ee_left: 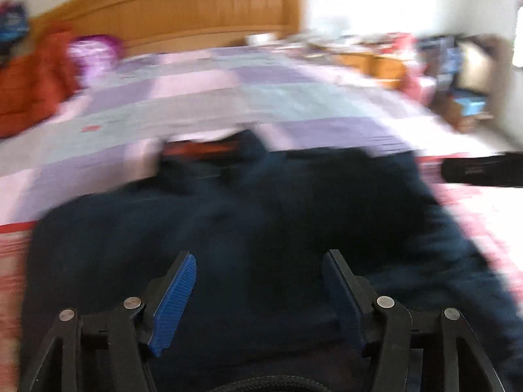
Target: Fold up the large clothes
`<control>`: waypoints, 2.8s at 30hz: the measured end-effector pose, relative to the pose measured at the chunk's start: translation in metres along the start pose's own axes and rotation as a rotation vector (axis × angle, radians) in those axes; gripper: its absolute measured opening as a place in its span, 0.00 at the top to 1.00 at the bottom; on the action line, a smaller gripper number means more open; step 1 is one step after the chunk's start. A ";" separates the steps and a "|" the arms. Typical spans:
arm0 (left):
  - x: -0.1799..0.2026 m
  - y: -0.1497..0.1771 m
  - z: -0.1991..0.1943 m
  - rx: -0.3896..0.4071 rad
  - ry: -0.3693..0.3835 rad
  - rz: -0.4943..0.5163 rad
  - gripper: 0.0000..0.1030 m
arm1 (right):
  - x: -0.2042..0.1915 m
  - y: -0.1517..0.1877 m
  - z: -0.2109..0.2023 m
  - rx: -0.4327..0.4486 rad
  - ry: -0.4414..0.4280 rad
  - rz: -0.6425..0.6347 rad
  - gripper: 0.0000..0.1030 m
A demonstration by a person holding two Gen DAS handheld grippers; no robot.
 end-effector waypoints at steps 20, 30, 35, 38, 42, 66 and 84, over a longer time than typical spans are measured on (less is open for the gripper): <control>-0.178 0.137 0.030 -0.292 -0.262 -0.322 0.32 | -0.007 0.052 0.080 -0.114 0.121 0.024 0.75; -0.182 0.073 0.074 -0.292 -0.256 -0.139 0.24 | -0.012 0.057 0.070 -0.061 0.228 -0.075 0.74; -0.186 0.100 0.126 -0.454 -0.214 -0.171 0.01 | -0.007 0.061 0.081 -0.088 0.269 -0.089 0.74; -0.189 0.108 0.133 -0.484 -0.188 -0.191 0.00 | -0.006 0.062 0.087 -0.095 0.295 -0.103 0.73; -0.189 0.093 0.121 -0.474 -0.224 -0.102 0.04 | -0.007 0.061 0.087 -0.106 0.314 -0.127 0.70; -0.130 0.046 0.094 -0.238 -0.113 -0.185 0.04 | -0.150 0.035 0.047 0.098 0.025 -0.339 0.12; -0.179 0.097 0.132 -0.377 -0.186 -0.207 0.00 | -0.031 0.036 0.134 -0.101 0.204 -0.303 0.30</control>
Point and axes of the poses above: each gripper's, at about its wrist camera, not at the fingertips, and z roughly the way its jaws point, x to its right, y to its underside, the point moved 9 cm from there along z, roughly the way its jaws point, and after that the axes turned 15 degrees about z, right-handed, at the moved point
